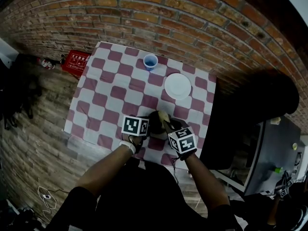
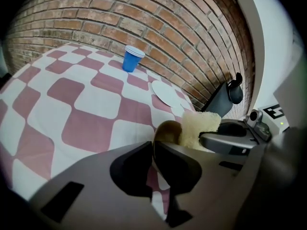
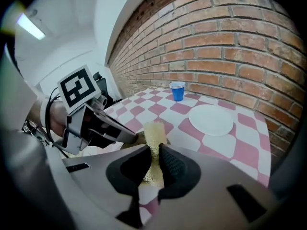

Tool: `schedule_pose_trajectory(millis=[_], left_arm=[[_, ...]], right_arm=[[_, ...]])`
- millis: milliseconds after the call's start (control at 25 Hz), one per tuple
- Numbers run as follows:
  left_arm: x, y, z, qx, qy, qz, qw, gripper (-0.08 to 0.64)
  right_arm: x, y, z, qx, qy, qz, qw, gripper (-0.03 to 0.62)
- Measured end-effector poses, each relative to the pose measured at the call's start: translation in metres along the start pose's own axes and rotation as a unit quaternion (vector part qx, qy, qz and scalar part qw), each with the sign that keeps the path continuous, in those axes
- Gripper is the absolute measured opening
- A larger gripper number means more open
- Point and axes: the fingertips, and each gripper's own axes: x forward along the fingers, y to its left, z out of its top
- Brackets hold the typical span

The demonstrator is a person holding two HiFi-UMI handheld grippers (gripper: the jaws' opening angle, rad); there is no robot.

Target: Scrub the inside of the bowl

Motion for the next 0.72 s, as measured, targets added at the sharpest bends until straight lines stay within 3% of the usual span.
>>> schedule_pose_trajectory(millis=[360,720], left_arm=[[0.001,-0.001,0.000,-0.004,-0.005,0.001,1.0000,0.034],[0.000,-0.003,-0.002,0.003,-0.008,0.008,0.9999,0.034]], right_arm=[[0.008,0.041,-0.018,0.036,0.002,0.036,0.999,0.060],[0.031,0.021,0.003,0.006,0.003,-0.006,1.000,0.060]])
